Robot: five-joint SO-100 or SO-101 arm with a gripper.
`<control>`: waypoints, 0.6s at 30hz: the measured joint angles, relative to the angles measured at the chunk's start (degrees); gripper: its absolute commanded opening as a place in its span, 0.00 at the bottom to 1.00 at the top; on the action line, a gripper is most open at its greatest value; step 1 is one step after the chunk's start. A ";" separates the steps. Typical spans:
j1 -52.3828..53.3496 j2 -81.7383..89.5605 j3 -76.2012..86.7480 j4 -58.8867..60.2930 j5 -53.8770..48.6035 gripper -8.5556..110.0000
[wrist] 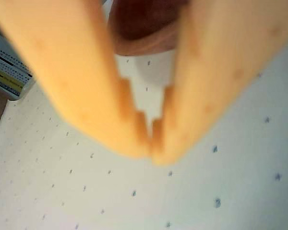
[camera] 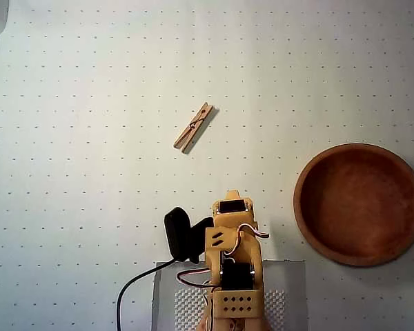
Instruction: Grasp a clothespin and put it in the bowl.
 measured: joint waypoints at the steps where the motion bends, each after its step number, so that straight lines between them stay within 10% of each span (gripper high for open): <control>1: 0.00 0.00 0.00 0.00 0.00 0.05; 18: 0.00 0.00 -9.49 7.73 -3.60 0.05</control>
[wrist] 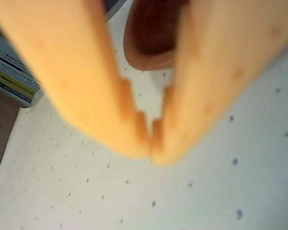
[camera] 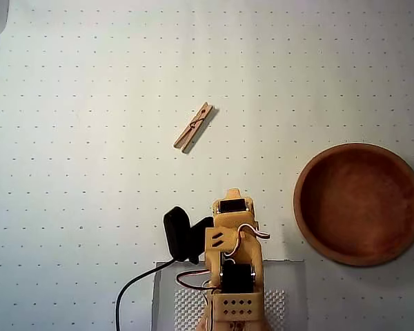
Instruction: Grasp a clothespin and put it in the bowl.
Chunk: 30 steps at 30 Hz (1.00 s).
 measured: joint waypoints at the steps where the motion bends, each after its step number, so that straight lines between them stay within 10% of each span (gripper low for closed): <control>1: 0.00 0.00 -1.76 1.32 -1.67 0.05; 13: 0.09 -2.99 -15.56 4.57 -20.39 0.05; 30: -0.09 -58.97 -51.24 4.57 -35.24 0.05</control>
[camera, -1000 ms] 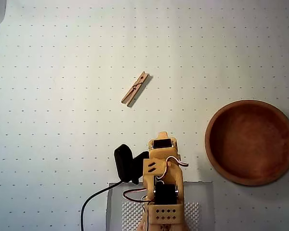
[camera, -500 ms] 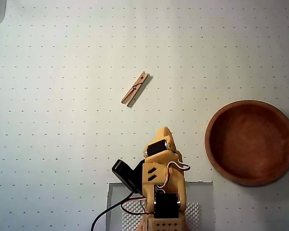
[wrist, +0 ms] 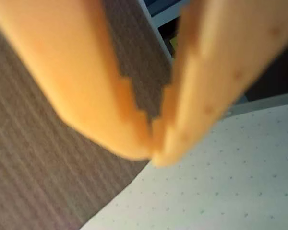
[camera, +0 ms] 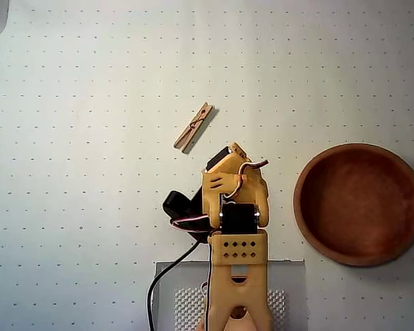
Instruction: Grasp a clothespin and put it in the bowl.
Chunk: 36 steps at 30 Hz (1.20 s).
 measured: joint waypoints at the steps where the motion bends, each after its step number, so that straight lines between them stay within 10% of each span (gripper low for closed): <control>1: 0.00 -2.29 -1.05 0.00 -1.05 0.05; 19: -3.78 -20.39 -18.98 22.32 -29.36 0.05; 36: -8.44 -32.08 -20.74 22.76 -31.73 0.05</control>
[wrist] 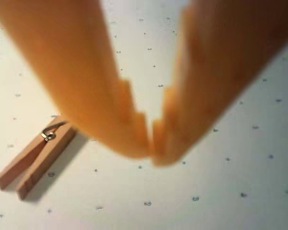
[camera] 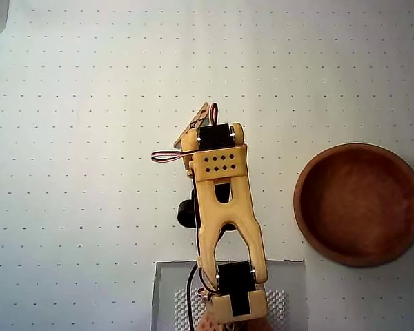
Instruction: Grasp a clothespin and put it in the bowl.
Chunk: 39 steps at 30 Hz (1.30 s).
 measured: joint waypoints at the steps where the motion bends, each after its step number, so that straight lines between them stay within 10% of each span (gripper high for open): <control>1: -0.79 0.00 -0.09 0.00 0.00 0.05; 18: -17.67 -13.36 -10.20 0.88 0.00 0.05; 39: -12.48 -43.86 -46.23 0.97 -0.70 0.05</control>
